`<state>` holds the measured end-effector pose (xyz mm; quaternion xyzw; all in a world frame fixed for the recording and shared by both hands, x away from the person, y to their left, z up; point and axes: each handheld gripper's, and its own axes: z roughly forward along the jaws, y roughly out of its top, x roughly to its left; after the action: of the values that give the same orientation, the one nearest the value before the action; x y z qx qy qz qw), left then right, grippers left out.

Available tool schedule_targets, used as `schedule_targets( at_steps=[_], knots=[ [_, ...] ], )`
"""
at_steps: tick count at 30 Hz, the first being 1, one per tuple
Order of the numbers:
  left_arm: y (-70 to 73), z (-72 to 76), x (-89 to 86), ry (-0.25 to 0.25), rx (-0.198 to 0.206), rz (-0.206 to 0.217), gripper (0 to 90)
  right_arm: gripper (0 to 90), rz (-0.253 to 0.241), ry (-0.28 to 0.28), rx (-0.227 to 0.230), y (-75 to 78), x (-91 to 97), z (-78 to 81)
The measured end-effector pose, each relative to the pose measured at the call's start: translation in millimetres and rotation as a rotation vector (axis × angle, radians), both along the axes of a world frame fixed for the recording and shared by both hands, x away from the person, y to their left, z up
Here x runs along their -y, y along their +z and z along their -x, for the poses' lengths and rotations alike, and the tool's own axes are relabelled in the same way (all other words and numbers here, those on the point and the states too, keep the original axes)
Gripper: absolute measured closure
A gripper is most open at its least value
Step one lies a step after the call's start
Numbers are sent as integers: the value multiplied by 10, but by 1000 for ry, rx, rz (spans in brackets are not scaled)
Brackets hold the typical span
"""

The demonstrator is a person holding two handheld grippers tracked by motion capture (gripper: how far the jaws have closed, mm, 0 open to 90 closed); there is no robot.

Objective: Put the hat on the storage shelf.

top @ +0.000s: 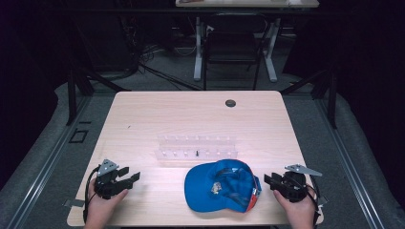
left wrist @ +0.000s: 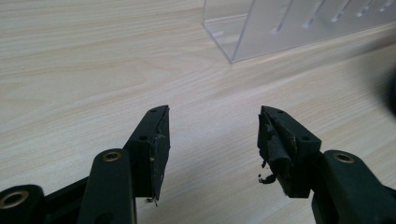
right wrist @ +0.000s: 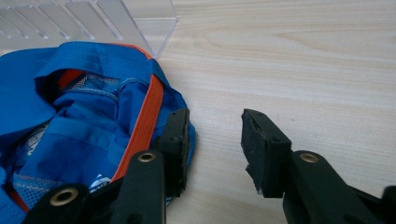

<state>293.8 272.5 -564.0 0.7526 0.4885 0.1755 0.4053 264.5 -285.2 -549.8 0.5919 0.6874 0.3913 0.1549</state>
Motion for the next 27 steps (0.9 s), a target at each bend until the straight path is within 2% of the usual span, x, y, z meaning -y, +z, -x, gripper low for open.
schedule_targets(
  at_steps=[5, 12, 16, 17, 26, 27],
  knots=[
    [3, -1, 13, 1, 2, -10, 430, 636, -27, -4, -26, 2, 11, -11],
    [17, 18, 6, 1, 7, -1, 430, 664, -71, -7, -73, 45, 21, -34],
    [18, 22, 2, 2, 7, -2, 430, 665, -79, -5, -100, 57, -12, -50],
    [21, 24, 1, 5, 8, -7, 431, 666, -78, 8, -124, 67, -43, -72],
    [22, 30, 5, 4, 8, -11, 433, 688, -47, 18, -191, 70, -117, -195],
    [21, 30, 9, 4, 7, -10, 433, 688, -42, 18, -210, 69, -123, -212]
  ],
)
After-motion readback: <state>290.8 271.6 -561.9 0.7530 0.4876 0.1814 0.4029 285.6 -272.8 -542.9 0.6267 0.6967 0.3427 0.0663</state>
